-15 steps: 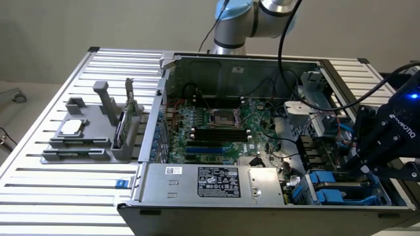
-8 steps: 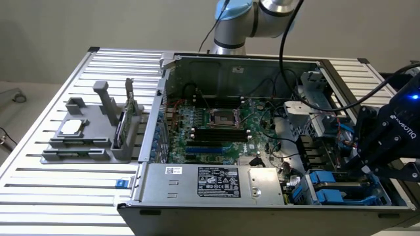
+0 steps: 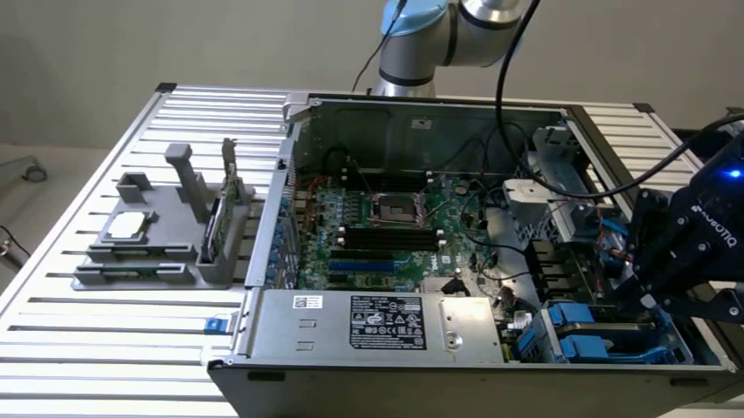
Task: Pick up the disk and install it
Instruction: 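Insert the first disk wire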
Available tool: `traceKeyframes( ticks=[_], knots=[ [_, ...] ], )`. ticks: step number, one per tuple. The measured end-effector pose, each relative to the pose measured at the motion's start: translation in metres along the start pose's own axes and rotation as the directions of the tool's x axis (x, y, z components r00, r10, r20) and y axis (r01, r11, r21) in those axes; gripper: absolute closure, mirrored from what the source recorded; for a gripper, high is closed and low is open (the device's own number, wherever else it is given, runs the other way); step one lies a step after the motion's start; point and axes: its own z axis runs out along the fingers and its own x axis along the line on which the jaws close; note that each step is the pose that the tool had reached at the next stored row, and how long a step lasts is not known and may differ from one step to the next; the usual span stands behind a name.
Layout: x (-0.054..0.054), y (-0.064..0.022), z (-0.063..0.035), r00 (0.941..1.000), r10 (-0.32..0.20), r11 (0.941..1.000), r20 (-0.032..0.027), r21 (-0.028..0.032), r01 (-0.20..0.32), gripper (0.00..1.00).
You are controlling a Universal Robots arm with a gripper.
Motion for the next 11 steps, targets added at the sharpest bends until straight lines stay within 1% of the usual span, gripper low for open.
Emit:
traceKeyframes(
  ticks=[11],
  knots=[
    [0.0000,0.0021,0.0011,1.0000,0.007,1.0000,-0.0007,0.0001,-0.007,0.84]
  ],
)
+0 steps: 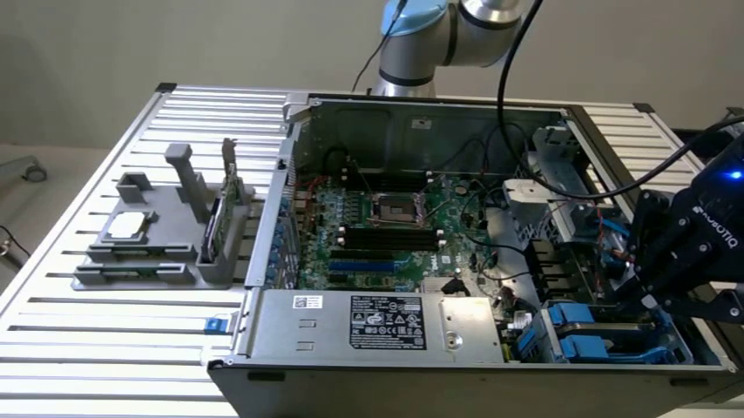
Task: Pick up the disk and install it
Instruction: 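Insert the first disk wire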
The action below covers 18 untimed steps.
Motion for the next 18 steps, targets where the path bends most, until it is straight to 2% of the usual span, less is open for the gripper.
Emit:
traceKeyframes(
  ticks=[18],
  knots=[
    [0.0001,0.0025,0.0026,0.9999,0.013,0.9999,-0.0024,0.0011,-0.013,0.84]
  ],
)
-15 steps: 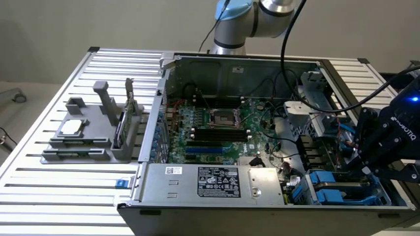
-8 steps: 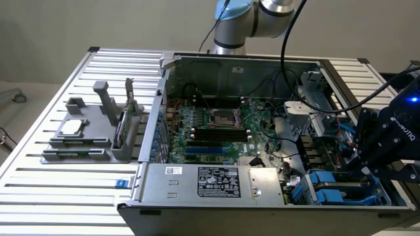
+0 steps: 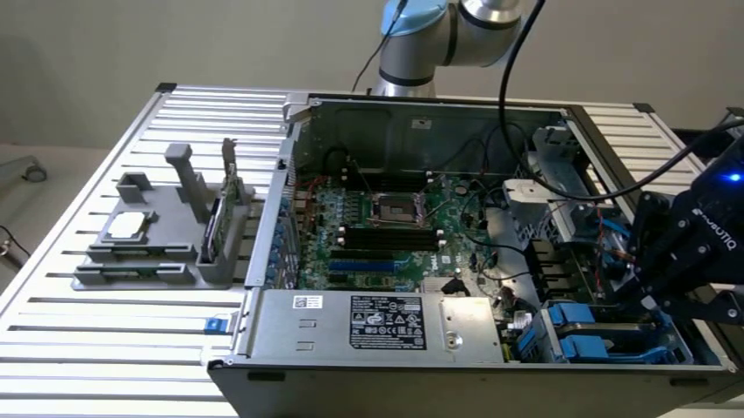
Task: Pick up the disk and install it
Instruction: 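Insert the first disk wire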
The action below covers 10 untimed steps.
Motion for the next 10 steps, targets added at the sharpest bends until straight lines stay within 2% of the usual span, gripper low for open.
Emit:
traceKeyframes(
  ticks=[10],
  knots=[
    [-0.0003,0.0014,0.0019,1.0000,0.004,1.0000,-0.0001,0.0008,-0.004,0.84]
  ],
)
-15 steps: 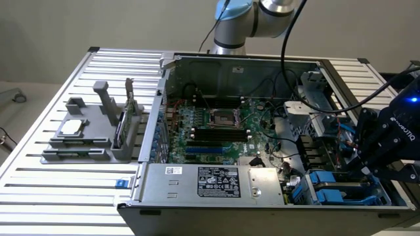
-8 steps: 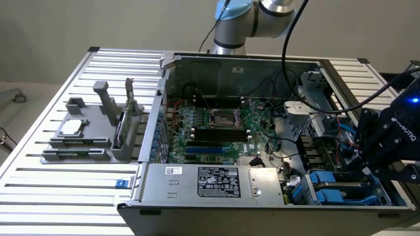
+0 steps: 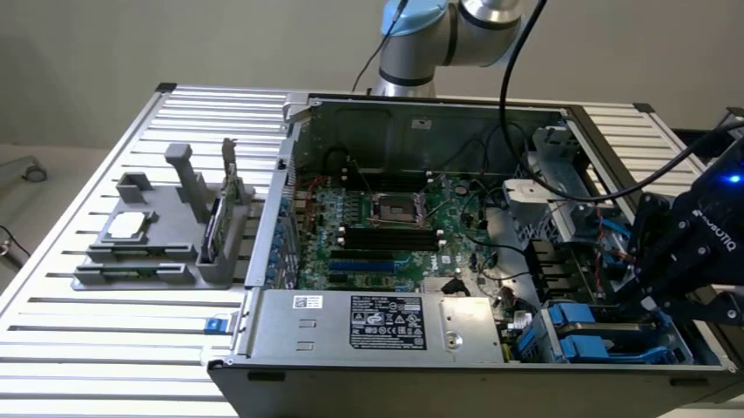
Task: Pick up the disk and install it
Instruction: 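Insert the first disk wire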
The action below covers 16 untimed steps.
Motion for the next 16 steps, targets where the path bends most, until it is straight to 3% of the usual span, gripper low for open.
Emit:
traceKeyframes(
  ticks=[11,16],
  knots=[
    [-0.0003,0.0004,0.0016,1.0000,0.002,1.0000,-0.0004,0.0022,-0.002,0.84],
    [-0.0002,0.0010,0.0023,1.0000,0.003,1.0000,-0.0020,0.0060,-0.003,0.82]
  ],
)
